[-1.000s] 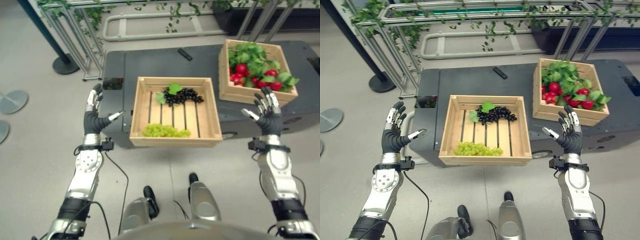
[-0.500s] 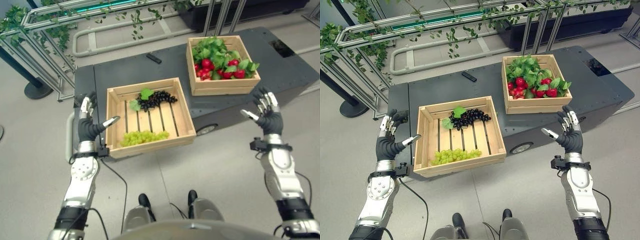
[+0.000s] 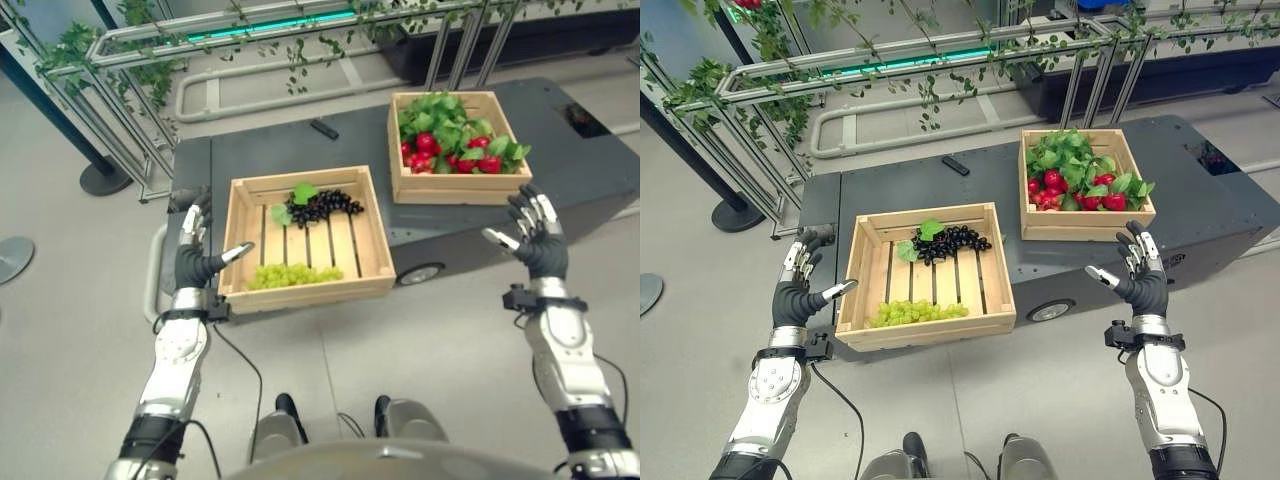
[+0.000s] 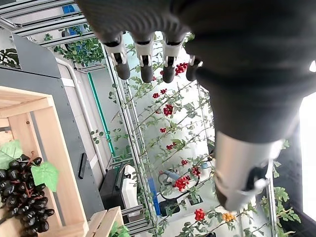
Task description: Pick up the fruits from the basket on one side to the basket on the other side
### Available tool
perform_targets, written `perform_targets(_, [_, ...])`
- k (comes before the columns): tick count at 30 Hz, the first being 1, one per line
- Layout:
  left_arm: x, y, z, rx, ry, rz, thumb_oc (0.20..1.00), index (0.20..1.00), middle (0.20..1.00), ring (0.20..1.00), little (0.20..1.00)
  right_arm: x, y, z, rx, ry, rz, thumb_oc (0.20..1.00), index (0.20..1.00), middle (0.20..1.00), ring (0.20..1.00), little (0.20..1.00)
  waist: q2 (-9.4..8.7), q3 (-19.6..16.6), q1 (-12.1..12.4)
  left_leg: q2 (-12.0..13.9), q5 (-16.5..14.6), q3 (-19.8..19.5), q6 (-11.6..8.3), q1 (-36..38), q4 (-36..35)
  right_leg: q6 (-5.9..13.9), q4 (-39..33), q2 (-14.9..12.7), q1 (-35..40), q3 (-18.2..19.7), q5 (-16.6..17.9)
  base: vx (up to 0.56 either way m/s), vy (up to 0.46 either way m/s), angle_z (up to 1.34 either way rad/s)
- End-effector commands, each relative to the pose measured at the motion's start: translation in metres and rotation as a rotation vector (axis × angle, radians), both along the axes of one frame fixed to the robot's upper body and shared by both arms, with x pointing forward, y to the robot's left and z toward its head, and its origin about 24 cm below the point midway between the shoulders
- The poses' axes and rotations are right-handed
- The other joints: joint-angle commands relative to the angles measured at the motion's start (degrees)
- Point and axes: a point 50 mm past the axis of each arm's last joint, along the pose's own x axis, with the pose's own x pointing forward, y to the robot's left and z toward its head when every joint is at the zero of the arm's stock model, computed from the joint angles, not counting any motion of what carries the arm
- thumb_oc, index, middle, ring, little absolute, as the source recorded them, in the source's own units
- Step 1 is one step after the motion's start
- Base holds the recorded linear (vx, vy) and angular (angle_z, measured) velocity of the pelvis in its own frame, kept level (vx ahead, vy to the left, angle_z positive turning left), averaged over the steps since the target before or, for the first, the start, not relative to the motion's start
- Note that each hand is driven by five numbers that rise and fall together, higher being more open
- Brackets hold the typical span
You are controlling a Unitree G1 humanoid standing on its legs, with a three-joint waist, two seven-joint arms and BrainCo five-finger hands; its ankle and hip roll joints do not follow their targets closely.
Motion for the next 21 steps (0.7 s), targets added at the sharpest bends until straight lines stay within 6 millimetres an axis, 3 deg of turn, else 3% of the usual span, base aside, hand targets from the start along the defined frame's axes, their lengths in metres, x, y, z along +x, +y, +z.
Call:
perform_targets(1, [0.007, 0.005, 0.024, 0.016, -0.119, 0.005, 1.000, 1.000, 1.000, 1.000, 1.000, 0.007, 0.004, 0.034, -0.016, -0.182, 0.022, 1.000, 1.000, 1.000, 1.000, 1.000, -0.58, 1.0, -0.5, 1.3, 0.8, -2.6, -0.14, -3.1, -3.9, 4.16, -9.4, 1.7, 3.3, 1.0, 4.6, -0.01, 0.104, -0.08])
perform_targets(4, [0.008, 0.005, 0.025, 0.036, -0.121, -0.002, 1.000, 1.000, 1.000, 1.000, 1.000, 0.011, 0.008, 0.033, -0.010, -0.178, 0.047, 1.000, 1.000, 1.000, 1.000, 1.000, -0.17, 0.8, -1.0, 1.7, 0.7, -1.9, 0.12, -1.3, -7.1, 4.80, -8.5, 1.2, 1.2, 1.2, 5.0, -0.01, 0.124, -0.20])
perform_targets(10, [0.007, 0.012, 0.025, 0.042, -0.112, -0.001, 1.000, 1.000, 1.000, 1.000, 1.000, 0.018, 0.020, 0.022, 0.007, -0.132, 0.070, 1.000, 1.000, 1.000, 1.000, 1.000, -1.82, 0.0, -0.6, -0.6, -2.1, 2.8, 1.87, 1.1, -6.3, 6.84, -7.4, -1.7, -0.6, 4.9, 6.8, 0.04, 0.161, -0.32])
perform_targets(21, [0.007, 0.008, 0.025, 0.014, -0.107, -0.041, 1.000, 1.000, 1.000, 1.000, 1.000, 0.011, 0.016, 0.006, 0.024, -0.071, 0.043, 1.000, 1.000, 1.000, 1.000, 1.000, -2.33, -1.4, -1.9, -1.8, -1.2, 3.5, 2.39, 2.8, -10.2, 7.63, -7.4, -2.7, -0.9, 4.2, 6.6, 0.01, 0.057, -0.09])
